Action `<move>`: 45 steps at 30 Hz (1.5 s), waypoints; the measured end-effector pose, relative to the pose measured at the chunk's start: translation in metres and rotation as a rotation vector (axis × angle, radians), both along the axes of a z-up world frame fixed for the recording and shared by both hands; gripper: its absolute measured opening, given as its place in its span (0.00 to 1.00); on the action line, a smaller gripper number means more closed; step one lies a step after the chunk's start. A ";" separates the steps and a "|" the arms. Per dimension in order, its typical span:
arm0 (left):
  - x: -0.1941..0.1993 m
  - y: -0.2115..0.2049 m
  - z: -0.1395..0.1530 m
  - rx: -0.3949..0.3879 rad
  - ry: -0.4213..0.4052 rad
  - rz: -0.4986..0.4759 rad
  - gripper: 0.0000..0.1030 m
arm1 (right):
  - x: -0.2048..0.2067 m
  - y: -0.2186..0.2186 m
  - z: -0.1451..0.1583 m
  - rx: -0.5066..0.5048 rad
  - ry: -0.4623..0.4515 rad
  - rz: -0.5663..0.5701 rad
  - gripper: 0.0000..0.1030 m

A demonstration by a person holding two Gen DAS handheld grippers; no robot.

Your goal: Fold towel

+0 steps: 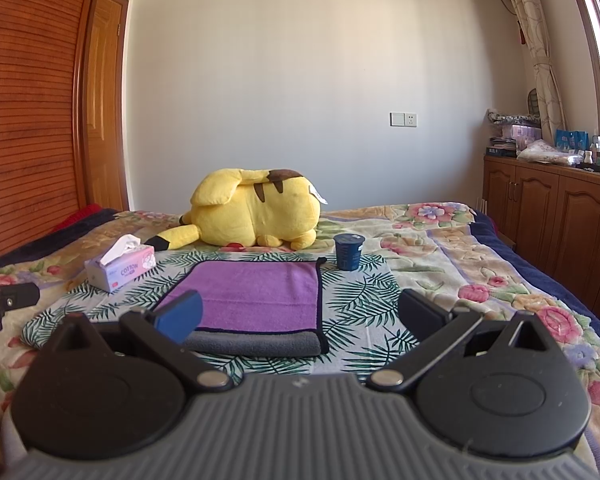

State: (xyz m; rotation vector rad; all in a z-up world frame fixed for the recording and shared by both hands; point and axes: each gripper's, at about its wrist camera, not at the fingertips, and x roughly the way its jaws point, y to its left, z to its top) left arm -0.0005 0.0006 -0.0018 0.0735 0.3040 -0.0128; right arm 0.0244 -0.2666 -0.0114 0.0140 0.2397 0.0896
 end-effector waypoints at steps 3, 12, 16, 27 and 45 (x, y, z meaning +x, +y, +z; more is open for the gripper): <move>0.000 0.000 0.000 0.000 0.000 0.000 0.84 | 0.000 0.000 0.000 0.000 0.000 0.000 1.00; 0.002 0.000 -0.007 0.006 0.018 -0.001 0.84 | 0.002 0.002 -0.002 -0.006 0.007 0.002 1.00; 0.006 -0.002 -0.007 0.012 0.040 -0.004 0.84 | 0.005 0.004 -0.003 -0.009 0.015 0.012 1.00; 0.020 -0.006 -0.011 0.023 0.102 -0.029 0.84 | 0.019 0.008 -0.006 -0.038 0.031 0.038 1.00; 0.071 -0.007 -0.010 0.027 0.159 -0.069 0.84 | 0.066 0.017 -0.011 -0.061 0.092 0.094 1.00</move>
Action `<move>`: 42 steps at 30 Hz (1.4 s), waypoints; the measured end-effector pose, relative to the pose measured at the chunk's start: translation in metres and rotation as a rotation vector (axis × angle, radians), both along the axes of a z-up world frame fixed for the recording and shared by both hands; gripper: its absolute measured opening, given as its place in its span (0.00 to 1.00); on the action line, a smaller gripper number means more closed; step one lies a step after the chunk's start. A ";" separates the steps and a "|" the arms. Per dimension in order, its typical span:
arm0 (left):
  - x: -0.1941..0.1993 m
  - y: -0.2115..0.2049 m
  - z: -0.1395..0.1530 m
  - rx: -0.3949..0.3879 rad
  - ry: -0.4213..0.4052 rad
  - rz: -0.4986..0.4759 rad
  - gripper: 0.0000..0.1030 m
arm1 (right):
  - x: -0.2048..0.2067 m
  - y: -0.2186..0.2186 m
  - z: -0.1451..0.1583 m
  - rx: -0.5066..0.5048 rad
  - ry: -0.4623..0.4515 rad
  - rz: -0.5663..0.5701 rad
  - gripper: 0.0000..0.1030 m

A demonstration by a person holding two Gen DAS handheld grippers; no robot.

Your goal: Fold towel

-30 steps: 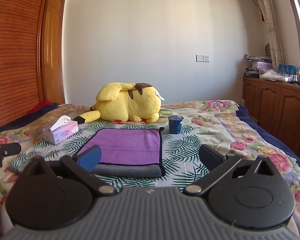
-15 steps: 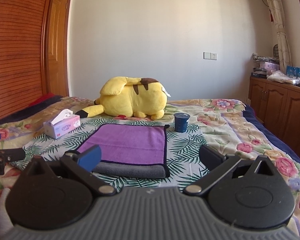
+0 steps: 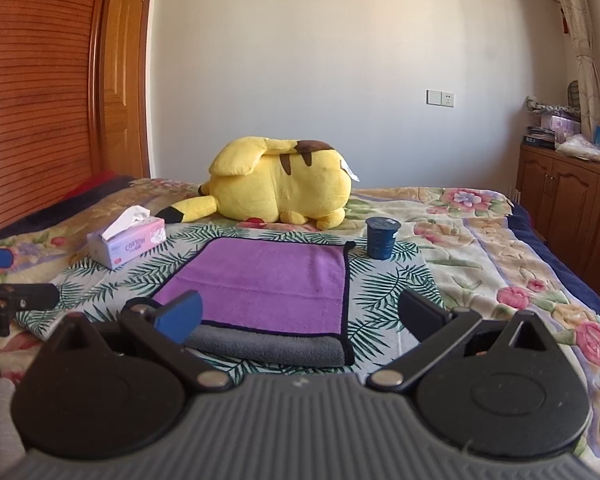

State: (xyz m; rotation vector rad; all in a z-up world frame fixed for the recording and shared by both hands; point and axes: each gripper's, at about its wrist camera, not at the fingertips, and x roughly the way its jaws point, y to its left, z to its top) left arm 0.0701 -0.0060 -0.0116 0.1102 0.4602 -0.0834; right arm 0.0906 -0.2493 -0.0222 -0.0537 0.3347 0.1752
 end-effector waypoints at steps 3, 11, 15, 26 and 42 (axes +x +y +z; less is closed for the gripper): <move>0.009 0.001 -0.002 0.001 0.012 -0.003 0.84 | 0.009 -0.001 -0.004 0.001 0.007 0.001 1.00; 0.032 0.003 -0.012 0.025 0.045 0.004 0.76 | 0.027 0.000 -0.010 -0.003 0.020 0.014 1.00; 0.042 0.004 -0.016 0.021 0.063 -0.004 0.72 | 0.037 0.001 -0.011 -0.004 0.021 0.018 1.00; 0.064 0.010 -0.027 -0.020 0.090 -0.038 0.59 | 0.061 -0.006 -0.019 0.017 0.053 0.000 1.00; 0.101 0.019 -0.045 -0.015 0.127 -0.017 0.58 | 0.090 -0.008 -0.034 0.001 0.123 0.008 1.00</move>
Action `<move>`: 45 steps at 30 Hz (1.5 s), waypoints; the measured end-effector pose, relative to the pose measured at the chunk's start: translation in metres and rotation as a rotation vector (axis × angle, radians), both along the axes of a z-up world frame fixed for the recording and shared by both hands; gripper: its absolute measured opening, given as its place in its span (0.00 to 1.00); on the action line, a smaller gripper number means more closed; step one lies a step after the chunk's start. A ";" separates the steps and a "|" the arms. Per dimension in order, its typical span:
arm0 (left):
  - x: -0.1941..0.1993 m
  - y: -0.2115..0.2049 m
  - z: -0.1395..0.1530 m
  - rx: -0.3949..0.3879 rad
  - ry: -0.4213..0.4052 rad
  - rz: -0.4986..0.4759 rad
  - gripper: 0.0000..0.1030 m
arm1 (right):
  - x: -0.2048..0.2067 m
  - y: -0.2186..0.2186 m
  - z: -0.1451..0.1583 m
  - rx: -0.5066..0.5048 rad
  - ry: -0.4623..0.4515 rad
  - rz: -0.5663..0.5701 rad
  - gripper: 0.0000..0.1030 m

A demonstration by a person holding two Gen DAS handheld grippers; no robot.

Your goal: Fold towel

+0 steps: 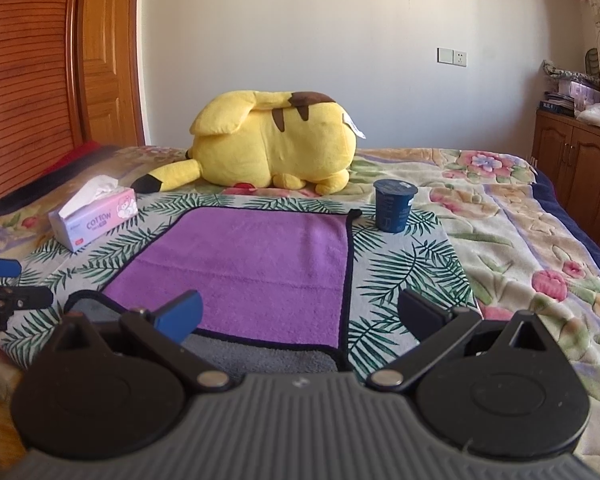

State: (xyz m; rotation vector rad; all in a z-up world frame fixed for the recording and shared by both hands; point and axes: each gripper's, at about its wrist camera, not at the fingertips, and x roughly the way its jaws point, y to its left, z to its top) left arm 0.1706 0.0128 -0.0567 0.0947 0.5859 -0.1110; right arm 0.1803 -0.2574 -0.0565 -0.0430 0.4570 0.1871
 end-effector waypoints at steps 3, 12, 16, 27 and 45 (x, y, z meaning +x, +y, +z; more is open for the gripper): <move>0.007 0.001 -0.002 -0.010 0.007 -0.008 0.58 | 0.004 -0.001 -0.003 -0.002 0.011 0.002 1.00; 0.030 0.003 -0.016 -0.006 0.055 -0.028 0.53 | 0.019 -0.003 -0.016 -0.021 0.068 0.003 1.00; 0.040 0.007 -0.020 -0.036 0.084 -0.032 0.41 | 0.025 -0.005 -0.022 -0.021 0.095 0.003 1.00; 0.059 0.016 -0.029 -0.107 0.154 -0.055 0.21 | 0.039 -0.011 -0.037 0.002 0.188 0.020 0.86; 0.058 0.014 -0.038 -0.077 0.202 -0.072 0.05 | 0.046 -0.020 -0.043 0.094 0.301 0.084 0.59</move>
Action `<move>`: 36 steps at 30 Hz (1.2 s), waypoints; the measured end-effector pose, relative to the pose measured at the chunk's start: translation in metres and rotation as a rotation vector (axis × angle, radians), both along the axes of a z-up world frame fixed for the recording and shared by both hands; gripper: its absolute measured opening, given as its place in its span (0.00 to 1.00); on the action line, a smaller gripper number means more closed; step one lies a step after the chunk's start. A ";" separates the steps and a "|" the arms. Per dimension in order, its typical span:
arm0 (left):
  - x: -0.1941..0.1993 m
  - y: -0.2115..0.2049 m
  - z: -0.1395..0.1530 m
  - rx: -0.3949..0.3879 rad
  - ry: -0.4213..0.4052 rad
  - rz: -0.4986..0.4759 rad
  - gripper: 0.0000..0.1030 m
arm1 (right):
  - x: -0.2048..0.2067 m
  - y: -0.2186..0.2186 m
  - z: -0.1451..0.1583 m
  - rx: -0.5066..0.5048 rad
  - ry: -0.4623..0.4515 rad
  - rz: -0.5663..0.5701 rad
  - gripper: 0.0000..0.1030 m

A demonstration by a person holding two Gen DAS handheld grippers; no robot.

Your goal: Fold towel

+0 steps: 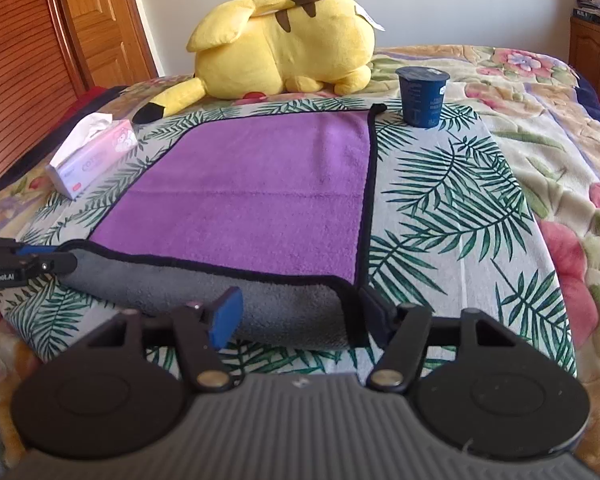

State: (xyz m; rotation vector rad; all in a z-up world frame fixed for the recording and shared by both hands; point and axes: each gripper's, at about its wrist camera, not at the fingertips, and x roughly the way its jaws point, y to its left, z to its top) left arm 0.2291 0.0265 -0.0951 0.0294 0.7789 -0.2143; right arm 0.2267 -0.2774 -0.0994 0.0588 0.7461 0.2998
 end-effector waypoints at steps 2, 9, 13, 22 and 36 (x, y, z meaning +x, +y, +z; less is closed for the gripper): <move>0.000 0.000 -0.001 0.001 0.003 0.000 0.05 | 0.002 -0.002 0.000 0.000 0.013 -0.002 0.54; 0.000 -0.003 -0.005 0.011 0.012 -0.006 0.05 | 0.005 -0.008 -0.005 0.013 0.035 -0.012 0.46; 0.000 -0.002 -0.005 0.009 0.010 -0.007 0.05 | 0.005 -0.008 -0.004 0.003 0.034 -0.013 0.24; -0.003 -0.003 -0.001 -0.005 -0.010 -0.012 0.00 | 0.004 -0.009 -0.003 -0.018 0.015 0.001 0.09; -0.006 -0.001 0.015 -0.046 -0.073 0.004 0.00 | 0.001 -0.011 0.006 -0.010 -0.057 0.008 0.05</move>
